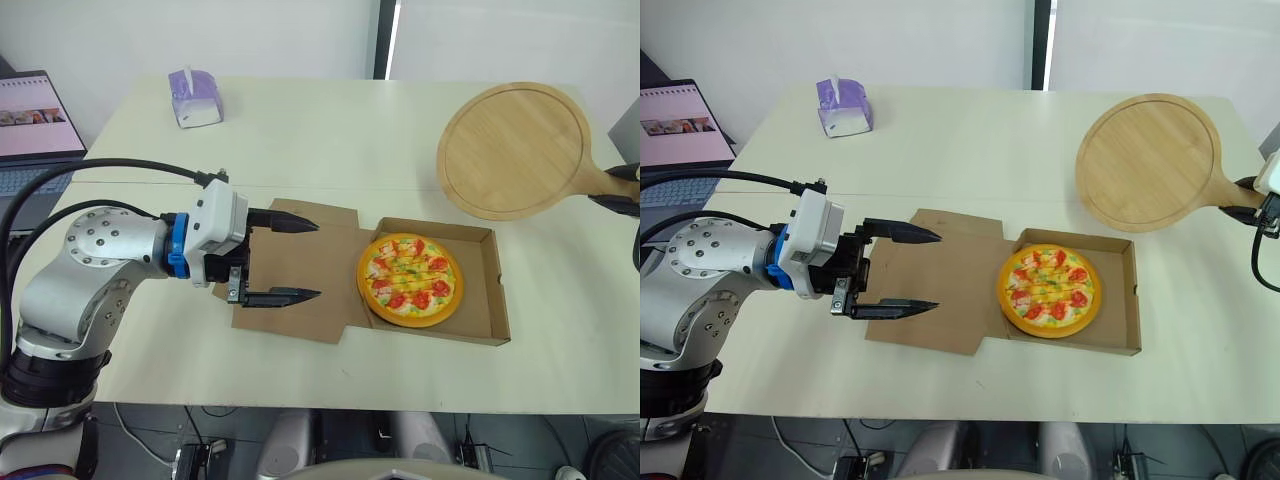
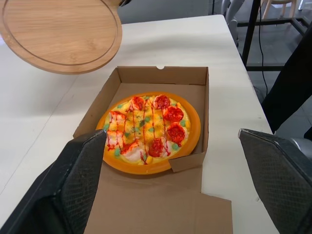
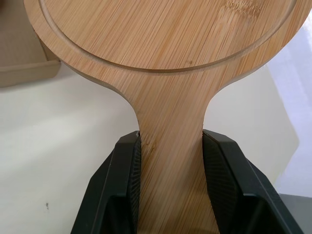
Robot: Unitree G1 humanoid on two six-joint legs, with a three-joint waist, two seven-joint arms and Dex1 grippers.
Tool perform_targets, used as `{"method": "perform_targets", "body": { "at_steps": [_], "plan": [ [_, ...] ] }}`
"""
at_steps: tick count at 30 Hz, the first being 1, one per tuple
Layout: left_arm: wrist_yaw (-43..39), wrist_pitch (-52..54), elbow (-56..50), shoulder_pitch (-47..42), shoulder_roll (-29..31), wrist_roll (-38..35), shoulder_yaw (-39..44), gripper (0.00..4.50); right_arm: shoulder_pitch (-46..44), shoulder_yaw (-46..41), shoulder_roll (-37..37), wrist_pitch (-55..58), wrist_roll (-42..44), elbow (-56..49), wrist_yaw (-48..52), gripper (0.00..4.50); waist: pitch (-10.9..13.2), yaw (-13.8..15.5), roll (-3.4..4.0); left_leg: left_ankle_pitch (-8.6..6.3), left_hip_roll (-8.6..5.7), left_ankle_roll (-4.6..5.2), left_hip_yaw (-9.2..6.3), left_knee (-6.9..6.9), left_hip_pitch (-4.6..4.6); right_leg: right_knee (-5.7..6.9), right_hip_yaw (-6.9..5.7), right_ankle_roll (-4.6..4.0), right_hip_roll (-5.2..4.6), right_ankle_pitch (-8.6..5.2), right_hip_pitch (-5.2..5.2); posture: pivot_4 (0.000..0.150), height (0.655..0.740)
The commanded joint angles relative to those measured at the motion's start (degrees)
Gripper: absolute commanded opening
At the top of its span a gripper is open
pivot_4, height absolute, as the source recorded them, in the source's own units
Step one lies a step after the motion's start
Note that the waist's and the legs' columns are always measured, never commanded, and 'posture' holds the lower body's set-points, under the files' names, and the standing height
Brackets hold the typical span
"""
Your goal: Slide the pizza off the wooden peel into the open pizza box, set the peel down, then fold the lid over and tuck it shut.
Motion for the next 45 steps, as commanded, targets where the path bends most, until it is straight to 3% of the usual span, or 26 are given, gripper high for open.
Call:
{"method": "perform_targets", "body": {
  "at_steps": [1,6,11,24,28,33,40,45],
  "plan": [
    [0.0,-1.6,-1.6,1.8,0.5,0.1,1.8,4.5,4.1,-7.7,0.6,5.8,4.0,-4.1,-2.9,1.53,0.0,0.1,0.0,0.0,0.0,0.0,0.0,0.0,0.0,0.0,0.0,0.0,-0.01,0.0,0.0,0.15,0.7251],
    [0.1,-3.2,-2.8,4.3,0.6,0.7,1.9,4.5,12.1,-15.0,5.1,15.3,7.3,-8.9,-7.5,1.53,0.0,0.0,0.02,0.0,0.0,0.0,-0.01,0.02,0.02,0.06,0.02,0.0,-0.01,0.0,0.01,0.15,0.7251],
    [0.7,-2.6,-4.4,4.5,-1.5,-3.2,2.7,4.5,17.4,-20.5,11.1,26.4,10.4,-12.3,-14.2,1.53,0.0,0.0,0.06,0.0,0.0,0.0,0.0,0.03,0.03,0.09,0.03,0.0,0.0,0.0,0.04,0.15,0.7251],
    [2.6,-1.1,-6.6,0.5,-4.6,-5.1,0.1,4.5,17.5,-19.0,19.4,48.3,12.6,-15.7,-27.9,1.53,-0.1,-0.1,0.18,0.0,-0.01,0.02,0.02,0.04,0.09,0.14,0.05,0.0,0.02,0.0,0.09,0.15,0.7251],
    [3.1,-0.8,-7.0,0.8,-4.9,-5.0,0.4,4.5,17.5,-22.9,19.9,57.2,17.2,-17.6,-28.0,2.8,-0.1,-0.1,0.19,0.01,-0.02,0.02,0.02,0.04,0.1,0.14,0.06,0.0,0.02,0.0,0.11,0.15,0.7251],
    [4.1,-1.2,-6.9,1.2,-5.2,-4.4,0.9,4.5,20.9,-25.0,18.1,57.9,18.3,-21.0,-27.1,4.48,-0.1,0.0,0.18,0.0,-0.02,0.03,-0.09,0.04,0.19,0.03,-0.01,0.01,0.03,0.01,0.3,0.15,0.7251],
    [9.9,-0.4,-5.1,5.2,-5.2,-3.6,5.2,4.5,24.1,-26.1,16.0,42.2,17.7,-26.6,-21.8,4.48,-0.1,-0.2,0.16,-0.02,-0.01,0.05,-0.05,-0.02,0.59,0.01,0.04,0.04,0.08,-0.01,0.59,0.15,0.7251],
    [16.7,3.5,-4.8,14.1,-5.4,-5.6,13.4,4.5,20.1,-22.6,17.6,33.9,21.6,-33.8,-17.3,4.48,-0.1,-0.8,0.16,-0.02,0.12,0.05,0.07,-0.12,0.85,0.04,0.16,0.04,0.19,-0.02,0.71,0.15,0.7251]
  ]
}}
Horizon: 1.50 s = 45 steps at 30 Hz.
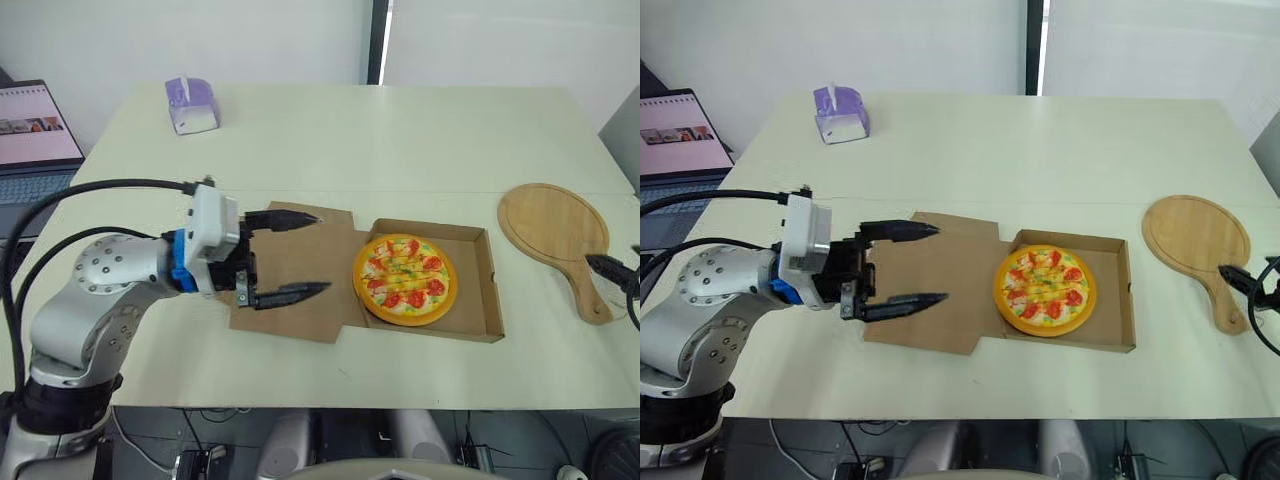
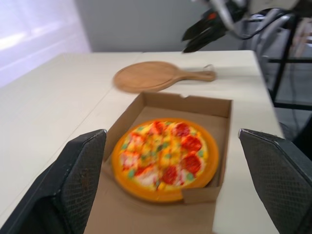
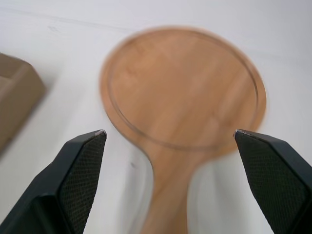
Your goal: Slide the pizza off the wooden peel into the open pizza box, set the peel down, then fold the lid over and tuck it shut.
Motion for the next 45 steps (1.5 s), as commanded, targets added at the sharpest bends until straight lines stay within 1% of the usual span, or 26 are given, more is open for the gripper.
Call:
{"method": "perform_targets", "body": {
  "at_steps": [1,3,6,9,11,12,16,19,21,24,28,31,34,39,44,45],
  "plan": [
    [6.7,2.9,-1.4,6.4,-1.7,-3.7,8.2,4.5,-3.7,3.4,-0.2,-8.0,3.4,-6.8,5.6,4.48,0.0,-0.1,-0.01,0.0,0.01,0.0,0.0,0.0,0.01,0.01,0.0,0.0,0.0,0.0,0.0,0.15,0.7251],
    [11.5,5.1,-3.4,11.6,-4.3,-6.6,12.5,4.5,-6.4,7.3,-0.9,-9.7,5.0,-8.5,9.2,4.48,0.0,-0.2,-0.04,0.0,0.03,0.0,-0.01,0.0,0.02,-0.01,0.0,0.0,0.0,0.0,0.0,0.15,0.7251],
    [18.0,7.5,-6.5,20.9,-8.5,-10.4,18.6,4.5,-13.0,15.4,-1.7,-10.8,6.2,-10.0,13.8,4.48,0.1,-0.1,-0.17,0.0,0.03,-0.01,-0.06,0.01,0.01,-0.05,-0.03,0.0,-0.04,0.0,0.01,0.15,0.7251],
    [25.2,10.3,-8.6,29.5,-13.3,-20.2,25.3,4.5,-19.8,23.3,-2.5,-10.6,7.2,-10.5,19.1,4.48,0.1,0.3,-0.23,-0.01,0.02,-0.02,-0.07,0.02,-0.01,-0.08,-0.09,-0.01,-0.12,0.01,-0.01,0.15,0.7251],
    [29.2,11.4,-10.1,35.2,-15.9,-28.3,28.0,4.5,-23.4,27.2,-2.6,-9.7,8.4,-10.3,22.8,4.48,0.2,0.7,-0.31,-0.01,0.02,-0.02,-0.12,0.01,-0.02,-0.09,-0.13,-0.02,-0.15,0.0,-0.01,0.15,0.7251],
    [31.3,11.4,-10.6,37.2,-17.0,-31.0,28.7,4.5,-24.9,28.6,-2.5,-9.5,8.8,-9.9,24.1,4.48,0.2,0.9,-0.33,-0.01,0.02,-0.02,-0.17,0.01,-0.03,-0.1,-0.17,-0.03,-0.16,-0.01,-0.01,0.15,0.7251],
    [41.3,10.6,-10.8,45.7,-22.9,-40.8,28.7,4.5,-30.4,33.2,-1.2,-10.3,9.3,-7.8,28.2,4.48,0.2,1.8,-0.35,-0.03,-0.11,0.0,-0.2,0.02,-0.04,-0.14,-0.23,-0.04,-0.33,-0.01,0.02,0.15,0.7251],
    [48.2,10.1,-12.5,50.8,-26.4,-47.9,25.2,4.5,-32.6,35.1,-0.1,-10.9,9.2,-6.9,29.8,4.48,0.1,1.9,-0.43,-0.08,-0.11,0.1,-0.16,0.02,-0.04,-0.17,-0.24,-0.06,-0.36,-0.02,0.02,0.15,0.7251],
    [52.0,10.5,-13.6,53.0,-26.8,-51.6,21.8,4.5,-33.0,35.7,0.5,-11.1,9.0,-6.9,30.1,4.48,0.1,2.0,-0.44,-0.09,-0.12,0.11,-0.18,0.01,-0.04,-0.17,-0.27,-0.07,-0.37,-0.03,0.02,0.15,0.7251],
    [56.4,9.4,-14.2,53.6,-26.2,-57.0,18.0,4.5,-33.1,35.9,1.0,-11.2,8.7,-6.9,30.2,4.48,0.1,2.0,-0.43,-0.1,-0.13,0.13,-0.18,0.01,-0.05,-0.15,-0.27,-0.09,-0.37,-0.04,0.02,0.15,0.7251],
    [65.3,6.9,-14.7,51.3,-26.1,-63.3,11.0,4.5,-32.1,35.7,0.9,-11.1,8.8,-7.8,29.7,4.48,0.1,1.9,-0.42,-0.07,-0.13,0.08,-0.16,0.01,-0.04,-0.14,-0.28,-0.11,-0.37,-0.05,0.01,0.15,0.7251],
    [71.9,5.4,-13.8,49.2,-25.4,-66.1,6.2,4.5,-31.9,35.4,0.5,-10.7,8.9,-8.3,29.4,4.48,0.1,1.9,-0.42,-0.04,-0.13,0.02,-0.16,0.01,-0.04,-0.13,-0.27,-0.13,-0.37,-0.06,0.02,0.15,0.7251],
    [75.7,3.2,-13.2,46.5,-25.6,-67.1,3.0,4.5,-32.2,35.3,0.3,-10.3,9.0,-8.6,29.2,4.48,0.1,1.9,-0.42,-0.01,-0.13,-0.02,-0.16,0.01,-0.04,-0.13,-0.27,-0.14,-0.36,-0.06,0.02,0.15,0.7251],
    [80.5,0.4,-11.1,42.0,-27.1,-66.8,-1.7,4.5,-32.5,35.3,0.1,-9.7,9.1,-9.1,29.0,4.48,0.1,1.9,-0.41,-0.01,-0.15,-0.03,-0.14,0.01,-0.04,-0.14,-0.27,-0.16,-0.35,-0.07,0.03,0.15,0.7251],
    [82.3,-0.9,-9.3,38.7,-28.0,-66.1,-5.3,4.5,-32.8,35.2,-0.2,-9.3,9.2,-9.3,28.9,4.48,0.1,2.0,-0.41,0.0,-0.16,-0.03,-0.13,0.01,-0.03,-0.14,-0.27,-0.16,-0.35,-0.07,0.03,0.15,0.7251],
    [82.4,-1.0,-8.9,38.3,-28.0,-66.0,-5.6,4.32,-32.9,35.2,-0.2,-9.3,9.1,-9.3,28.9,4.5,0.1,2.0,-0.41,0.0,-0.16,-0.03,-0.13,0.01,-0.03,-0.14,-0.27,-0.16,-0.35,-0.07,0.05,0.15,0.7251]
  ]
}}
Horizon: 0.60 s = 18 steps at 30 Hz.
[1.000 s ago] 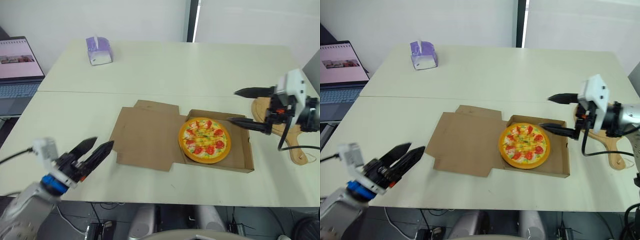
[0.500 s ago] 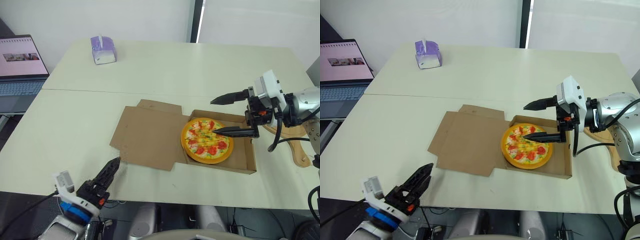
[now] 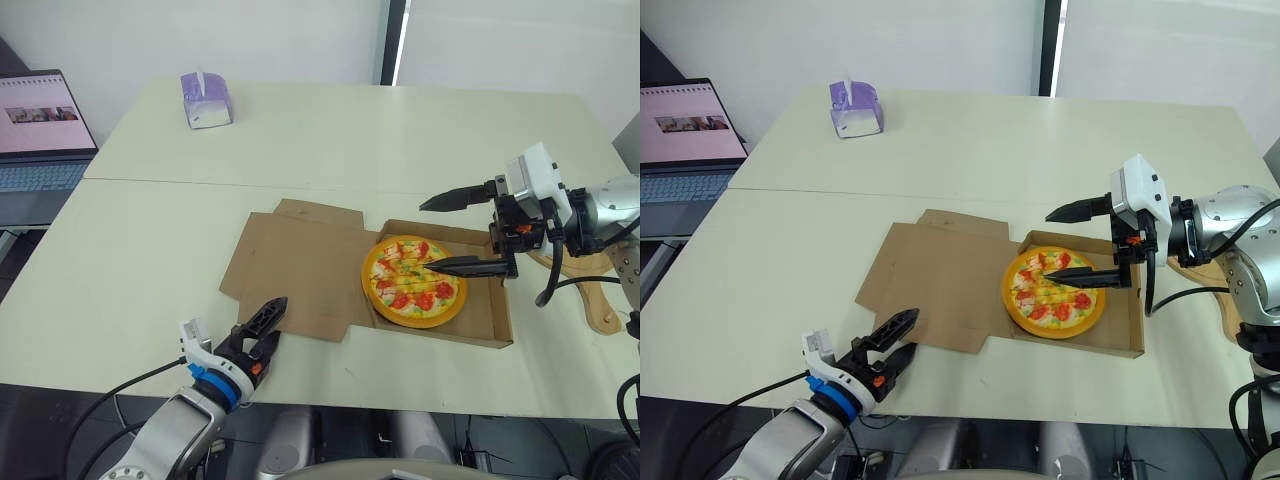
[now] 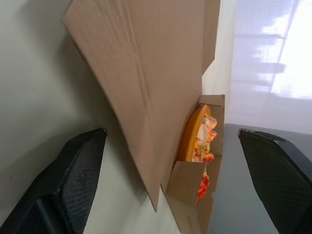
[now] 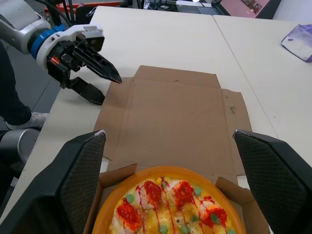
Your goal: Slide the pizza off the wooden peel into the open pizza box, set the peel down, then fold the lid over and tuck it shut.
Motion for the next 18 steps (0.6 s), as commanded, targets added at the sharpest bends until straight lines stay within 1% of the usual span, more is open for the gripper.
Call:
{"method": "perform_targets", "body": {
  "at_steps": [1,2,4,6,10,11,14,18],
  "plan": [
    [0.4,-0.5,0.8,-1.0,-0.4,0.5,-1.6,4.11,-1.6,-1.8,-1.0,0.2,0.9,-1.6,-0.3,4.5,0.0,0.0,0.0,0.0,0.0,0.0,0.0,0.0,0.0,0.0,0.0,0.0,0.0,0.0,0.01,0.15,0.7251],
    [0.4,-0.6,1.0,-1.3,-0.4,0.7,-1.8,3.89,-1.6,-1.8,-1.0,0.3,0.9,-1.6,-0.3,4.5,0.0,0.0,0.0,0.0,0.0,0.0,0.0,0.0,0.01,-0.01,0.0,0.0,0.0,0.0,0.01,0.15,0.7251],
    [0.2,-0.6,1.7,-1.9,-0.3,1.1,-1.9,3.29,-1.5,-1.9,-1.1,0.4,1.0,-1.8,-0.5,4.5,0.0,0.0,0.0,0.0,0.0,0.0,0.0,0.0,0.01,-0.01,0.0,0.0,0.0,0.0,0.01,0.15,0.7251],
    [-0.3,-0.4,2.2,-2.2,-0.2,1.2,-2.0,2.57,-1.4,-2.1,-1.2,0.6,1.1,-2.1,-0.6,4.5,0.0,0.0,0.0,0.0,0.0,0.0,0.0,0.0,0.01,-0.01,0.0,-0.01,0.0,0.0,0.01,0.15,0.7251],
    [-1.0,0.0,2.8,-2.6,-0.1,1.5,-2.1,1.34,-1.4,-2.4,-1.5,1.0,1.3,-2.6,-0.9,4.5,0.0,0.0,0.0,0.0,0.0,0.0,0.0,0.0,0.0,-0.01,0.0,-0.01,0.0,0.0,0.01,0.15,0.7251],
    [-1.1,0.0,2.9,-2.7,-0.1,1.7,-2.1,0.96,-1.3,-2.4,-1.5,1.0,1.3,-2.7,-0.9,4.5,0.0,0.0,0.0,0.0,0.0,0.0,0.0,-0.01,0.01,-0.01,0.0,-0.01,0.0,0.0,0.01,0.15,0.7251],
    [-1.3,0.1,3.1,-2.9,0.1,2.1,-1.9,0.01,-1.2,-2.6,-1.6,1.3,1.5,-3.0,-1.2,4.5,0.0,0.0,0.0,0.0,0.0,0.0,-0.01,-0.01,0.0,-0.01,0.0,-0.01,0.0,-0.01,0.0,0.15,0.7251],
    [-2.0,0.2,3.2,-3.3,0.8,3.5,-1.2,0.01,-0.5,-2.9,-1.6,1.4,1.5,-3.4,-1.5,4.5,0.0,0.0,0.0,0.0,0.0,0.0,-0.01,-0.01,0.0,-0.02,0.0,-0.01,0.0,-0.01,0.01,0.15,0.7251]
  ]
}}
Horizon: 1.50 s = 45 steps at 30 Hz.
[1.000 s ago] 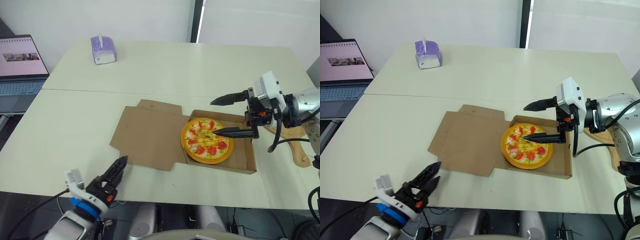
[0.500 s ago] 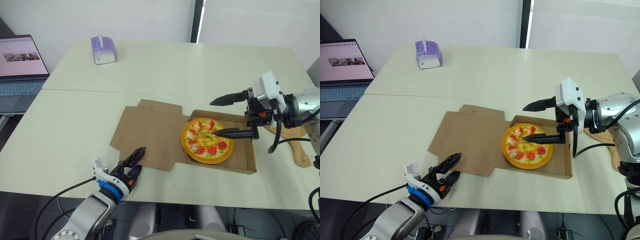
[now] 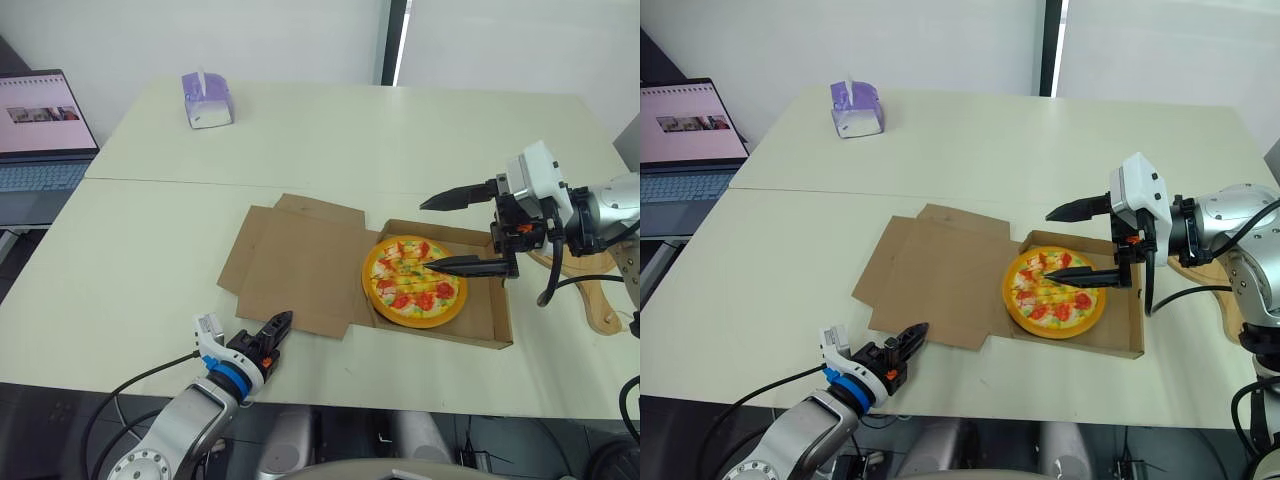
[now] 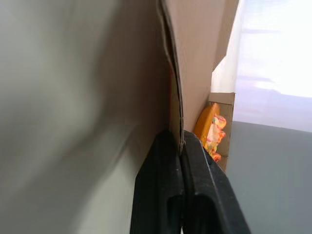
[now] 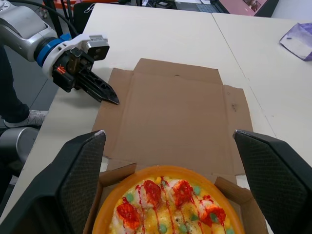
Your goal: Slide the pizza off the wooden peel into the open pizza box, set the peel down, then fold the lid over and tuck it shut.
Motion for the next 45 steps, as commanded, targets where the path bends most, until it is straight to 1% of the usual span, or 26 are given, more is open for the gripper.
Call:
{"method": "perform_targets", "body": {
  "at_steps": [1,8,11,13,15,18,21,23,24,26,29,31,32,33,35,37,41,45],
  "plan": [
    [-1.4,0.2,-0.7,-0.6,1.0,1.6,0.7,0.01,-0.3,-2.5,-1.0,0.0,1.3,-1.9,-0.4,4.5,0.0,0.0,0.0,0.0,0.0,0.0,0.0,0.0,0.0,0.0,0.0,0.0,0.0,0.0,0.0,0.15,0.7251],
    [-6.1,0.7,-0.9,-2.1,4.5,5.7,3.7,0.01,0.7,-2.6,-0.6,-0.1,1.3,-2.4,-1.3,4.5,0.0,0.0,0.0,0.0,0.0,0.0,-0.01,-0.02,0.0,0.0,-0.02,-0.02,0.02,-0.01,-0.01,0.15,0.7251],
    [-8.5,0.2,-0.2,-3.0,5.2,5.9,6.0,0.01,0.9,-2.7,-0.3,0.0,1.5,-2.7,-1.8,4.5,0.0,-0.1,0.0,0.0,0.01,0.0,-0.01,-0.02,-0.01,-0.01,-0.01,-0.02,0.02,-0.02,-0.02,0.15,0.7251],
    [-10.7,1.0,0.5,-4.1,6.8,7.6,7.3,0.01,1.1,-2.6,-0.2,-0.1,1.3,-2.7,-2.3,4.5,0.0,-0.1,0.0,0.0,0.01,0.0,-0.01,-0.03,-0.01,0.0,-0.01,-0.02,0.02,-0.02,-0.03,0.15,0.7251],
    [-13.7,2.1,1.7,-5.9,9.8,11.3,8.3,0.01,1.5,-2.3,-0.1,-0.2,0.3,-2.3,-3.5,4.5,0.0,-0.1,0.0,0.0,0.02,-0.01,-0.02,-0.04,-0.01,0.0,-0.03,-0.06,0.02,-0.04,-0.03,0.15,0.7251],
    [-19.2,3.1,5.2,-11.8,15.5,18.0,10.2,0.01,1.1,0.0,1.1,-1.3,-6.5,0.2,-10.3,4.5,0.0,0.0,-0.01,0.01,0.02,-0.01,-0.03,-0.04,-0.01,0.01,-0.05,-0.07,0.05,-0.05,-0.02,0.15,0.7251],
    [-24.2,3.7,9.0,-17.7,19.1,23.4,10.9,0.01,-0.2,4.3,2.1,-6.7,-18.2,7.0,-18.2,4.5,0.0,-0.1,-0.02,0.03,0.02,-0.05,-0.01,-0.04,-0.02,0.0,-0.03,-0.07,0.07,-0.05,-0.02,0.15,0.7251],
    [-27.7,4.5,10.4,-20.2,20.9,27.4,10.4,0.01,-0.9,7.2,2.0,-11.0,-25.1,11.4,-21.3,4.5,0.0,-0.2,-0.02,0.04,0.01,-0.08,0.04,-0.05,-0.04,-0.01,0.0,-0.07,0.07,-0.05,-0.08,0.15,0.7251],
    [-29.2,4.8,11.3,-21.5,21.7,29.2,10.1,0.0,-1.4,8.6,2.1,-13.3,-28.6,13.9,-23.2,4.31,0.0,-0.2,-0.02,0.05,0.01,-0.1,0.08,-0.08,-0.05,-0.01,0.02,-0.06,0.07,-0.04,-0.13,0.15,0.7251],
    [-32.7,5.5,13.0,-23.9,22.8,32.4,9.6,0.0,-2.4,10.6,2.8,-16.0,-32.7,17.6,-24.8,3.87,0.0,-0.3,-0.03,0.05,0.01,-0.1,0.09,-0.15,-0.08,0.01,0.03,-0.06,0.07,-0.04,-0.23,0.15,0.7251],
    [-36.8,6.6,15.7,-26.8,23.2,36.2,9.3,0.0,-2.5,14.1,2.9,-20.2,-36.7,20.7,-22.8,2.86,0.0,-0.5,-0.02,0.08,0.02,-0.14,0.04,-0.2,-0.2,0.0,-0.03,-0.06,0.07,-0.04,-0.36,0.15,0.7251],
    [-40.4,6.8,17.1,-28.5,24.1,39.9,8.2,0.0,-2.2,15.7,3.4,-22.0,-37.5,22.5,-20.6,2.09,0.0,-0.5,-0.02,0.08,0.02,-0.16,-0.01,-0.23,-0.2,-0.02,-0.05,-0.07,0.07,-0.05,-0.36,0.15,0.7251],
    [-42.1,7.0,18.1,-29.9,24.4,41.5,7.7,0.0,-2.1,16.7,3.2,-23.8,-37.6,23.2,-18.3,1.81,0.0,-0.6,-0.02,0.08,0.02,-0.16,-0.02,-0.24,-0.2,-0.03,-0.05,-0.07,0.07,-0.05,-0.35,0.15,0.7251],
    [-43.3,7.2,19.0,-31.0,24.5,42.7,7.4,0.0,-2.0,17.3,3.1,-25.2,-37.7,23.9,-16.7,1.44,0.0,-0.7,-0.01,0.08,0.02,-0.16,-0.03,-0.23,-0.2,-0.04,-0.05,-0.07,0.07,-0.05,-0.34,0.15,0.7251],
    [-46.8,7.5,21.0,-33.7,24.9,45.4,6.5,0.0,-2.0,17.4,3.2,-25.4,-35.8,23.8,-12.7,0.72,0.1,-0.7,-0.04,0.09,0.02,-0.18,-0.06,-0.2,-0.2,-0.03,-0.09,-0.06,0.06,-0.04,-0.29,0.15,0.7251],
    [-50.7,7.7,24.0,-37.3,25.2,48.1,5.2,0.0,-0.7,16.7,2.4,-23.5,-32.4,21.5,-7.4,0.05,0.1,-0.5,-0.05,0.1,0.01,-0.19,-0.07,-0.18,-0.2,-0.03,-0.1,-0.05,0.05,-0.04,-0.28,0.15,0.7251],
    [-60.2,5.8,30.9,-44.6,25.8,55.3,1.1,0.0,3.3,15.3,0.1,-19.9,-28.0,15.5,-1.4,0.02,0.1,-0.4,-0.05,0.09,0.01,-0.19,-0.19,-0.15,-0.26,-0.05,-0.21,-0.05,0.04,-0.03,-0.29,0.15,0.7251],
    [-67.9,1.7,38.4,-51.3,24.1,61.6,-1.1,0.0,6.8,13.9,-1.0,-15.7,-25.1,9.3,0.0,0.02,0.1,-0.3,-0.04,0.09,0.01,-0.19,-0.27,-0.15,-0.37,-0.06,-0.29,-0.05,0.03,-0.04,-0.34,0.15,0.7251]
  ]
}}
